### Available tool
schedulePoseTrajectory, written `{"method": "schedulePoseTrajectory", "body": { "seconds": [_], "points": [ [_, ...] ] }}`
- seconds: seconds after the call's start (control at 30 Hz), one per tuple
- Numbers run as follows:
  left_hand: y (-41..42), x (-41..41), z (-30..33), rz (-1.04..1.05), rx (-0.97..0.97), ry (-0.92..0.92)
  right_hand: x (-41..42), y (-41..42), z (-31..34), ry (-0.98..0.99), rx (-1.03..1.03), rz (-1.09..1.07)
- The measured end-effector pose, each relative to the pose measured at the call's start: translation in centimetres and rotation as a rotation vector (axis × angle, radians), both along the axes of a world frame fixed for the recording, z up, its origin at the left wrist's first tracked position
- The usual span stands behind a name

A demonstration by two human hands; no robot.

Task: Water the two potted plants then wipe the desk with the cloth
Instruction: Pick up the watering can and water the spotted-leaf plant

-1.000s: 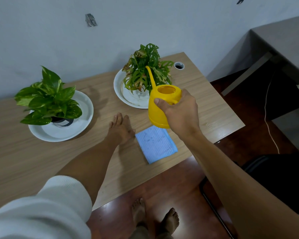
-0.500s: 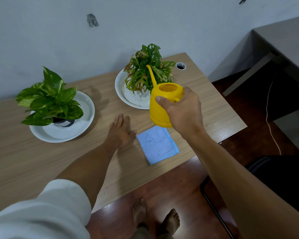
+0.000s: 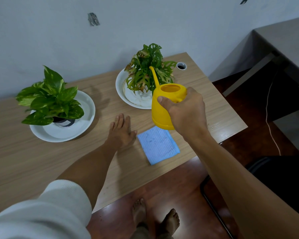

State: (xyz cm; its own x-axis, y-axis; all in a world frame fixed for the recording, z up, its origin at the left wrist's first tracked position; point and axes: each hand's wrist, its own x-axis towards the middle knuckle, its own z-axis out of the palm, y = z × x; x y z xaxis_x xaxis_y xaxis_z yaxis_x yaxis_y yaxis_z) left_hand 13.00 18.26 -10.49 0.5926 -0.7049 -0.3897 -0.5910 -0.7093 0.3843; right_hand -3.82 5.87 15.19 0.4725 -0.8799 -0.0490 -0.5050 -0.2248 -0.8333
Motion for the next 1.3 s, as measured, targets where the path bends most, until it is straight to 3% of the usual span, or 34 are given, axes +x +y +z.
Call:
{"method": "schedulePoseTrajectory", "body": {
  "seconds": [1.3],
  "points": [
    [0.0,0.2,0.4,-0.016,0.025,0.026,-0.1,-1.4,-0.3,0.035,-0.014,0.011]
  ]
}}
